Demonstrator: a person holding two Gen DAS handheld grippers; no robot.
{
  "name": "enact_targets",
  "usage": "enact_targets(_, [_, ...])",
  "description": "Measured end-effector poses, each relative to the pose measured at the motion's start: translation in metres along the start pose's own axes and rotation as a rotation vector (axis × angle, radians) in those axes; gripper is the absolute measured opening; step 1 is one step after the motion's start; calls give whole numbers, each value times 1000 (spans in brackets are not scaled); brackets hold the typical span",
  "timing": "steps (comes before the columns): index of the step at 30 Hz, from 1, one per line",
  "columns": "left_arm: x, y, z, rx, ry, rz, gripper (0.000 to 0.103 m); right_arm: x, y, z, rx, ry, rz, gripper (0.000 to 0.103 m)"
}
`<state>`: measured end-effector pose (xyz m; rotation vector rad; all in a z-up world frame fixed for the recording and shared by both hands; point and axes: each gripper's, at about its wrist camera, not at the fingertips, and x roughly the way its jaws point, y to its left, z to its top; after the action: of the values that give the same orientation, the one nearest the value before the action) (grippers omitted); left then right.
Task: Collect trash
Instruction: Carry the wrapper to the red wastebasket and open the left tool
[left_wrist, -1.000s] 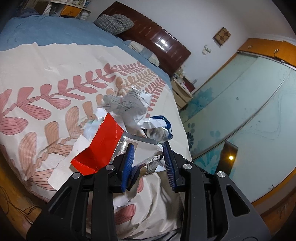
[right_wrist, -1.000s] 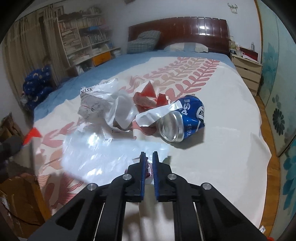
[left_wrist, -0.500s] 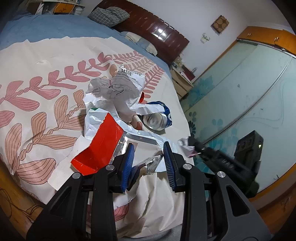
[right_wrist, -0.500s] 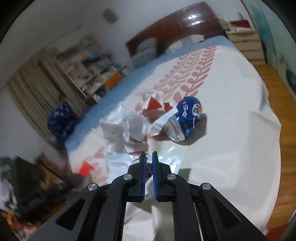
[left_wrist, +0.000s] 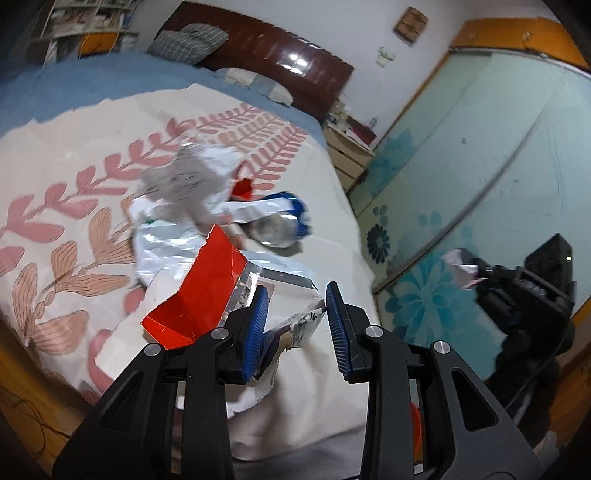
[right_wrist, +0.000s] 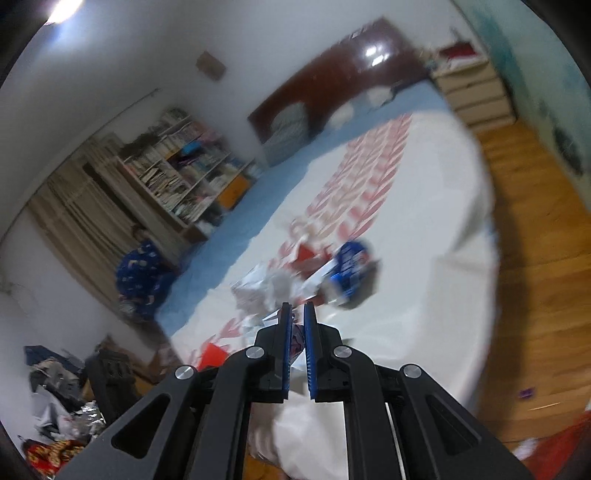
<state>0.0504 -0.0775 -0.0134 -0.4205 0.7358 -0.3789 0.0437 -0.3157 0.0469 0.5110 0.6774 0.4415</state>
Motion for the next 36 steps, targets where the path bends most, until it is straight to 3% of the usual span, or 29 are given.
enact_targets(4, [0,-81,-1,107,5,-71,33,-96,-30,23,-38,-69,-109,8])
enact_targets(8, [17,-176,-11,234,56,-168,32,-196,-79,19,-124,-129,-324,8])
enact_targets(13, [83,-302,-59,356,221,-338,32,-255,-176,-28,-74,-55,-523,9])
enact_targets(16, [146,-355,-113,427,393,-367,32,-263,-248,-79,28,24,-616,8])
enact_targets(18, [185,-373,-161,460,519,-361,32,-261,-299,-124,121,94,-692,9])
enact_targets(21, [226,-373,-231,469,670,-354,32,-253,-353,-181,283,162,-712,9])
enact_targets(23, [239,-372,-263,500,747,-332,32,-249,-373,-201,346,180,-712,9])
enact_targets(28, [254,-378,-281,519,826,-346,32,-238,-389,-225,410,190,-681,9])
enact_targets(33, [272,-371,-282,518,863,-305,33,-225,-385,-220,379,187,-702,14])
enact_targets(35, [281,-372,-287,485,875,-294,38,-227,-385,-222,384,171,-722,35])
enact_targets(36, [283,-371,-288,471,878,-283,43,-232,-383,-224,385,160,-728,57])
